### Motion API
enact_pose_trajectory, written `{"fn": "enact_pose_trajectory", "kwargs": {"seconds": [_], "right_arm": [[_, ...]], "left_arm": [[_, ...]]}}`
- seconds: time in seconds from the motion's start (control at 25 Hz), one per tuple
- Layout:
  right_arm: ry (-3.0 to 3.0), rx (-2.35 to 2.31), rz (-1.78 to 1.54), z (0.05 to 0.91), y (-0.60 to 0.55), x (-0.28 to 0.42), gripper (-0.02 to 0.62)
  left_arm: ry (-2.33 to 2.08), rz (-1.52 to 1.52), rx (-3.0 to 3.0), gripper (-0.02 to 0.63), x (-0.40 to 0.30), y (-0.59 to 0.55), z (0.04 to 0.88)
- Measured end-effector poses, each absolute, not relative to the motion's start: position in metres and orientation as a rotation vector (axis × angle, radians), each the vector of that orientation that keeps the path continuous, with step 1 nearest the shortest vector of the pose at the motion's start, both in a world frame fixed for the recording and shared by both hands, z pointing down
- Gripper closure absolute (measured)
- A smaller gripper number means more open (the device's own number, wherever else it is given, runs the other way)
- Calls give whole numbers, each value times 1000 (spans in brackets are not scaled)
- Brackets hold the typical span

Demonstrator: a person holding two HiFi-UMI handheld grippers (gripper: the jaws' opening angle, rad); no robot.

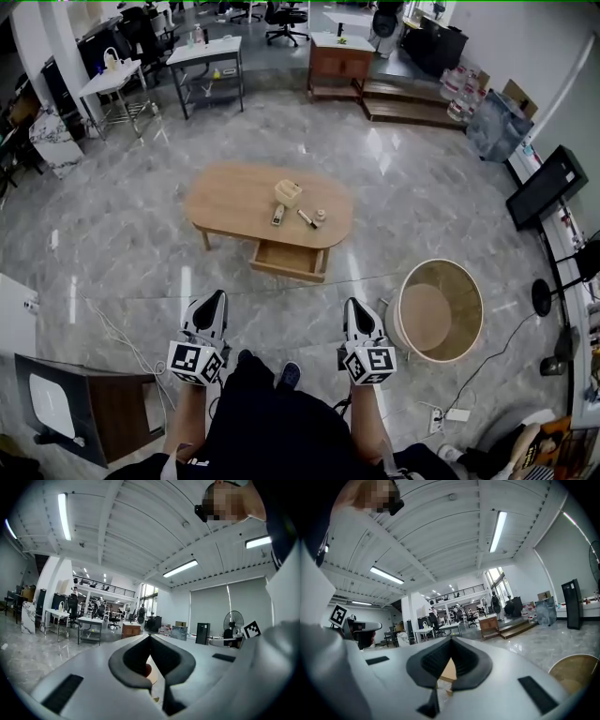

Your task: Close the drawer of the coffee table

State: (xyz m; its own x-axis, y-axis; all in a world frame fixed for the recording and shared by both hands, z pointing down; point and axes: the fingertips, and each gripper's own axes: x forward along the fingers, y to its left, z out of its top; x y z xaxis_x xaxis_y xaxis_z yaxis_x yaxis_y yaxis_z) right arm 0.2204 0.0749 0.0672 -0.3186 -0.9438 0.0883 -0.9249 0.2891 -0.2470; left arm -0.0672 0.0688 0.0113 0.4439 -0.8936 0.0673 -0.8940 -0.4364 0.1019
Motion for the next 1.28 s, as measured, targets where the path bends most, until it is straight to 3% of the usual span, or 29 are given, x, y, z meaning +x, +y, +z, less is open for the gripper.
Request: {"fn": "enact_pose_trajectory", "kwargs": {"seconds": [1.28], "right_arm": [[2499, -1776, -355, 61, -43, 185, 569]], "left_arm": [[-1548, -69, 2530, 581, -99, -50, 29]]}}
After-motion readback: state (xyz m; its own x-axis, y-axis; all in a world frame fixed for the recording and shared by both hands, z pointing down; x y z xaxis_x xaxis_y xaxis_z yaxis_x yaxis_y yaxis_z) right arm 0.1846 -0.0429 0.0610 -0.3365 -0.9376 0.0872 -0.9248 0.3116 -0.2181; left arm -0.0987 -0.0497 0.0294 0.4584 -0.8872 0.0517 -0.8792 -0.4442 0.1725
